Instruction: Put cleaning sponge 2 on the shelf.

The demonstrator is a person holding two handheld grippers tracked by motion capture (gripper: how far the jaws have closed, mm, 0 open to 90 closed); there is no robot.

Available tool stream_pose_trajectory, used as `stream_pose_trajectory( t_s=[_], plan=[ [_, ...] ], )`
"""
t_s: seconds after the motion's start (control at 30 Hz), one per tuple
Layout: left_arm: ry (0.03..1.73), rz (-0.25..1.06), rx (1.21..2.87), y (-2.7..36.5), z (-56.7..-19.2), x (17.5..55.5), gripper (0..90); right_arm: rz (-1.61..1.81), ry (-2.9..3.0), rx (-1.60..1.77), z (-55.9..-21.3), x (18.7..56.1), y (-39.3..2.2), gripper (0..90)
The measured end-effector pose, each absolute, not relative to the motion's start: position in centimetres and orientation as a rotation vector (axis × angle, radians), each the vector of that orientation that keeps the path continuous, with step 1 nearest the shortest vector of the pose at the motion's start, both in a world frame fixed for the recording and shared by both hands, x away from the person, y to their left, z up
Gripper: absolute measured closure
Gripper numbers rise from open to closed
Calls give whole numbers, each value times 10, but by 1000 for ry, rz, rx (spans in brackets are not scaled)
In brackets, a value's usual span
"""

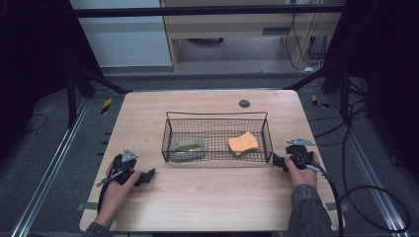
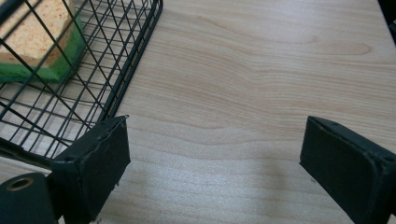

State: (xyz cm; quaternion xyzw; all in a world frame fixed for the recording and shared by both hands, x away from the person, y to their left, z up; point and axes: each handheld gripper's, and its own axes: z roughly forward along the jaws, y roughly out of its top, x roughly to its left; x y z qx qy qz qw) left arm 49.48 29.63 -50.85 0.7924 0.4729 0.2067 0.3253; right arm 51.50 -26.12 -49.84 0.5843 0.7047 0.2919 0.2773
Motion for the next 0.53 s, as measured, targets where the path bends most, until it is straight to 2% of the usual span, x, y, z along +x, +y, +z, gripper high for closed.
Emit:
stream_pose_trajectory(
  t_s=[0.53],
  plan=[
    [1240,542,2077,296,-509,495,0,800,1906,1529,-511,521,-259,54]
  ],
)
